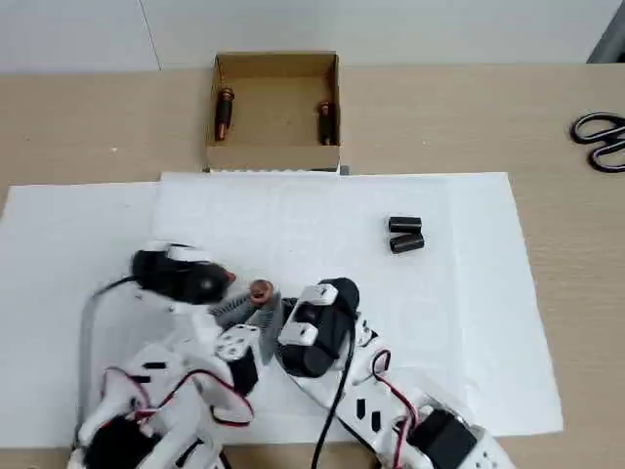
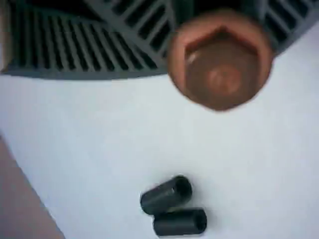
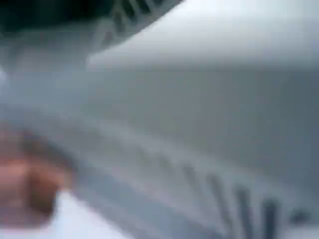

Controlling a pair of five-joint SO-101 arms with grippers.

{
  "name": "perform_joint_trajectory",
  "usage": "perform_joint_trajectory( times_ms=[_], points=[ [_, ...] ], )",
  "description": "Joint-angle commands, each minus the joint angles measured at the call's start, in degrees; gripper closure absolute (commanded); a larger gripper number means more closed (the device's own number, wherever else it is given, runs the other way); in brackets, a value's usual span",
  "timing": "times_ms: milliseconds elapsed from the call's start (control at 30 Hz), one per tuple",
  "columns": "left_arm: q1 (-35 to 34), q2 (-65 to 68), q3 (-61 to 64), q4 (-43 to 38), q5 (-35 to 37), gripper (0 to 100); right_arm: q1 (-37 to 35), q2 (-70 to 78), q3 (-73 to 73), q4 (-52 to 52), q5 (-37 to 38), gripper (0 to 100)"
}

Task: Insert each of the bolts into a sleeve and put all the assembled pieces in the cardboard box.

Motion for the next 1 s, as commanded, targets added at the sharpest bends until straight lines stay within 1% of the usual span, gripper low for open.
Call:
perform_joint_trajectory(
  times_ms=[0,133,333,567,867,967],
  points=[
    [-0.7,0.1,1.5,-2.9,-1.1,99,0.1,-0.9,-5.6,-1.8,1.7,99.5],
    [-0.7,0.1,1.5,-6.2,-0.9,99,0.1,-0.9,-5.4,-1.8,1.6,99.5],
    [-1.0,0.0,1.2,-6.9,-0.9,99,0.2,-0.9,-5.5,-1.8,1.6,99.5],
    [-8.4,0.0,1.5,-7.9,-0.9,99,0.2,-1.0,-5.3,-1.5,1.6,99.5],
    [-8.1,0.1,1.5,-7.6,-0.8,99,0.2,-1.0,-5.3,-1.4,1.6,99.5],
    [-4.5,0.1,1.5,-6.2,-0.8,99,0.2,-1.0,-5.3,-1.5,1.6,99.5]
  ],
)
